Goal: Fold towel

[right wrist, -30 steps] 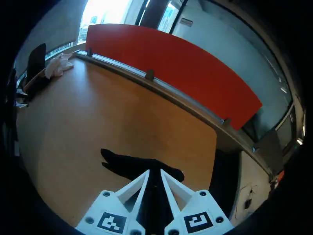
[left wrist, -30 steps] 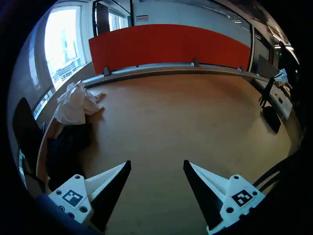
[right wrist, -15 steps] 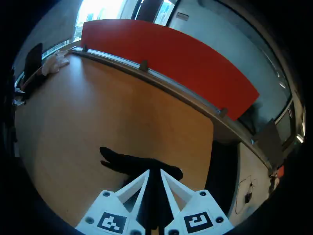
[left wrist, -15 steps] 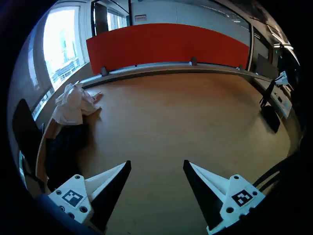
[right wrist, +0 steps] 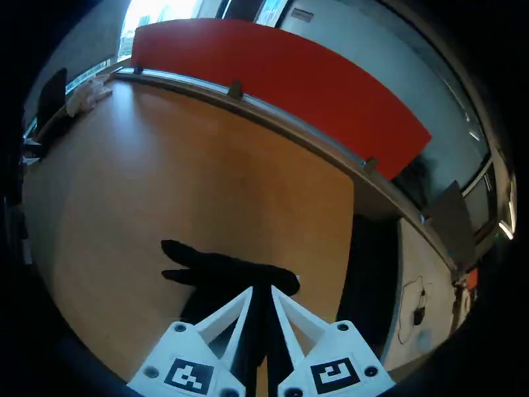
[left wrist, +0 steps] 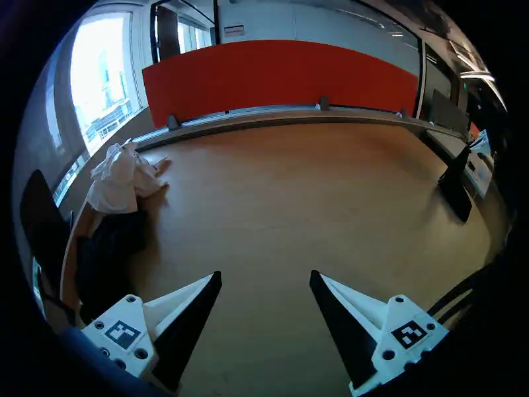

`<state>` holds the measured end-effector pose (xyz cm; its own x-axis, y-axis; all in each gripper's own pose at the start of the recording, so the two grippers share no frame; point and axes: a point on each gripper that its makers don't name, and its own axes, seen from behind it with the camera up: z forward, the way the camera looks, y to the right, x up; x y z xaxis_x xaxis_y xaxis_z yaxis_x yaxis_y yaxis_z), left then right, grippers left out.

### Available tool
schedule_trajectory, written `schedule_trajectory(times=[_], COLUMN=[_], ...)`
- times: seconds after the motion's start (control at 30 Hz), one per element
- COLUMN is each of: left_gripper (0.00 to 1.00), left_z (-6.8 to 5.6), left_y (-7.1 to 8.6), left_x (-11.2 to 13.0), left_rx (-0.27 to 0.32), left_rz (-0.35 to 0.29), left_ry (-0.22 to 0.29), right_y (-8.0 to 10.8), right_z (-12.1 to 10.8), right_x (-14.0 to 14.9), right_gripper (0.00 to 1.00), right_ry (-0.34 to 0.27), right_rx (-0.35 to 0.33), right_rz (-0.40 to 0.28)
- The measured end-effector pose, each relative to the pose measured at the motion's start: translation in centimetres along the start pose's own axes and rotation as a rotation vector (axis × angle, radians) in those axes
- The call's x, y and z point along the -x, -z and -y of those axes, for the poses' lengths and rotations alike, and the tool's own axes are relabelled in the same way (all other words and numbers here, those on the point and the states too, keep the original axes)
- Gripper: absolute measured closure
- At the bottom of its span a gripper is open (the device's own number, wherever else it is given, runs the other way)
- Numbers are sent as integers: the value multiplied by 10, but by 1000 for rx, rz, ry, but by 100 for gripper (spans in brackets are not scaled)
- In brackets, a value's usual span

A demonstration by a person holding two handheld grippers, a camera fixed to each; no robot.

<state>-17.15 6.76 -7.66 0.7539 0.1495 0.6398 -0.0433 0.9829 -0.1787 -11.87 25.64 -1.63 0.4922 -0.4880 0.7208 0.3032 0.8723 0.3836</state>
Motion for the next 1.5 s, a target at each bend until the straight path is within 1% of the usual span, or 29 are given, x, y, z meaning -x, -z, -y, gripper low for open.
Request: schedule_trajectory(times=[0.23,0.47,0.7,0.87,1.23,1.37,1.5], left_gripper=[0,0,0,0,0,0,0], left_z=[0,0,3,6,8,9,10], left_y=[-1,-2,-1,1,4,6,7], left_x=[1,0,1,3,7,10,13], left_rx=[3,6,2,-2,-11,-15,-20], left_rz=[0,0,1,3,9,12,15], left_ry=[-4,-8,-9,-7,-13,-16,-14], right_y=[3,3,-2,-7,-25,-35,-44], right_z=[-5,-6,2,5,9,11,13], right_x=[42,74,101,121,168,180,188], right_gripper=[96,96,96,96,96,96,96], right_ry=[-34,-52,-74,-101,-181,-213,-232], right_rx=[20,42,44,50,76,80,86], right_rz=[59,114,164,200,282,304,321])
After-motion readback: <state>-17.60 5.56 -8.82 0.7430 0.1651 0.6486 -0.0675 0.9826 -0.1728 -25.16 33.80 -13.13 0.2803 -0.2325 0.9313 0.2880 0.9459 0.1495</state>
